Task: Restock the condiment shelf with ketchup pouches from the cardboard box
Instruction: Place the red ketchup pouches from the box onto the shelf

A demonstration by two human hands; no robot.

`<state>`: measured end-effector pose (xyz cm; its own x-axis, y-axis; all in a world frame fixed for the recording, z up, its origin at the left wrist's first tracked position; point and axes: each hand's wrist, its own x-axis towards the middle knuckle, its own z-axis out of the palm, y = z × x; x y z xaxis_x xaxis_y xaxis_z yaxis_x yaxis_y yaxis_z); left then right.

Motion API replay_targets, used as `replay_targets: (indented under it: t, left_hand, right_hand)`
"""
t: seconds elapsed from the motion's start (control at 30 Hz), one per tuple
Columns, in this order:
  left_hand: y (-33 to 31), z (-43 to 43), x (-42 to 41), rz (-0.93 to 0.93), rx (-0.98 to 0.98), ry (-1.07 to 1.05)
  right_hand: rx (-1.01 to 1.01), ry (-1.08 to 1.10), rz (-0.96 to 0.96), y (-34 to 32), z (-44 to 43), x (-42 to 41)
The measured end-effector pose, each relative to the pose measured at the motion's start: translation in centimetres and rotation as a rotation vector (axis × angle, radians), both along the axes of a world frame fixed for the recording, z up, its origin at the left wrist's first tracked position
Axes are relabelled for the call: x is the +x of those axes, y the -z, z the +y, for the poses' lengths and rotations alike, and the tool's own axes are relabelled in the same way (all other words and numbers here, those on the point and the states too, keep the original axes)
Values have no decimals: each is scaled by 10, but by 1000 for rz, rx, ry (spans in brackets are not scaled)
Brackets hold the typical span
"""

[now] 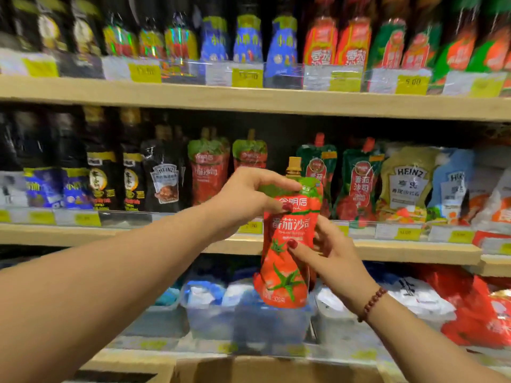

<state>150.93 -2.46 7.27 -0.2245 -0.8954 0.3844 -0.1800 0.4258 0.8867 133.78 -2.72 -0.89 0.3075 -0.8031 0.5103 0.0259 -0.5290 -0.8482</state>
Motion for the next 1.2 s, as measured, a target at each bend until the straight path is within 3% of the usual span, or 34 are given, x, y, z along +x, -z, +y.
replay_targets:
  t: [0.13, 0.27, 0.3, 0.37, 0.43, 0.5, 0.63, 0.93, 1.2]
  left_hand:
    - [-9, -7, 18, 102, -52, -71]
    - [-3, -21, 51, 347, -84, -245]
    - [5, -25, 60, 253, -83, -338]
    - [27, -36, 79, -251, -93, -520]
    - [51, -44, 87, -664, -89, -556]
    - [69, -49, 88, -800, -119, -607]
    - [85, -62, 86, -754, -212, -753]
    - [98, -76, 83, -441, -201, -787]
    - [96, -73, 84, -476, -199, -781]
  right_hand:
    - [3, 17, -45, -17, -21, 20]
    - [7, 77, -81, -35, -43, 26]
    - [19, 83, -81, -41, -49, 26]
    - [38, 87, -77, -51, -58, 29]
    - [51, 94, -59, -58, -67, 34]
    - [62, 98, -20, -60, -73, 43]
    - [83, 93, -8, -63, -87, 57]
    - [33, 268, -77, -85, -135, 81]
    - [6, 285, 173, -38, -153, 93]
